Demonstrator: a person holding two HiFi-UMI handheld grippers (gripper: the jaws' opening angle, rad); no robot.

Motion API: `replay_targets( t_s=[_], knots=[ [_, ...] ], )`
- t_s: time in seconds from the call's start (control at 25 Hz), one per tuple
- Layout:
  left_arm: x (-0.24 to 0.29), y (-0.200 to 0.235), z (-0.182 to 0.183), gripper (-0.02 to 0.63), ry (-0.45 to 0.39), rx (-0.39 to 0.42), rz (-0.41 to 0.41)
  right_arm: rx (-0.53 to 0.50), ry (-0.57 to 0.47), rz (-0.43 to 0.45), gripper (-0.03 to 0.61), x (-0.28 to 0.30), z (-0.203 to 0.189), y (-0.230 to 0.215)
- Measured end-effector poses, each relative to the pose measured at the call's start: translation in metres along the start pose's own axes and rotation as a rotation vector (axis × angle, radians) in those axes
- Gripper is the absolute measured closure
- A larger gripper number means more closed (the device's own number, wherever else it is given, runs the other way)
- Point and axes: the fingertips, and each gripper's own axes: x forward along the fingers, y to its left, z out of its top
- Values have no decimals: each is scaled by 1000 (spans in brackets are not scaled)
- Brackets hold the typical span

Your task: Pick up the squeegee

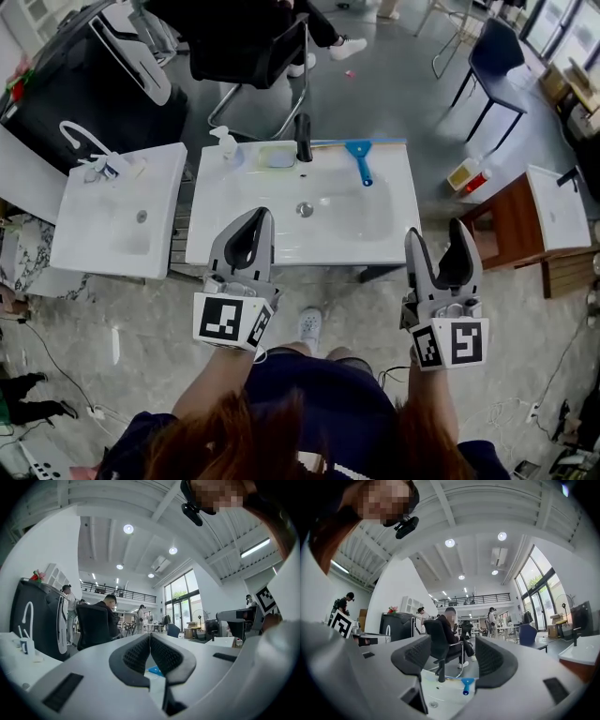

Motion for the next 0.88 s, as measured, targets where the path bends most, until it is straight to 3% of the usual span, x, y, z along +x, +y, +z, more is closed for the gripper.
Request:
replay_targets(
  t_s=[0.44, 0.88],
  knots=[
    [72, 37, -26, 592, 41, -33, -8, 29, 29, -42, 285, 73, -21, -31],
    [152, 63, -25, 593, 25, -26, 112, 36, 21, 85, 285, 180, -28, -70]
  ],
)
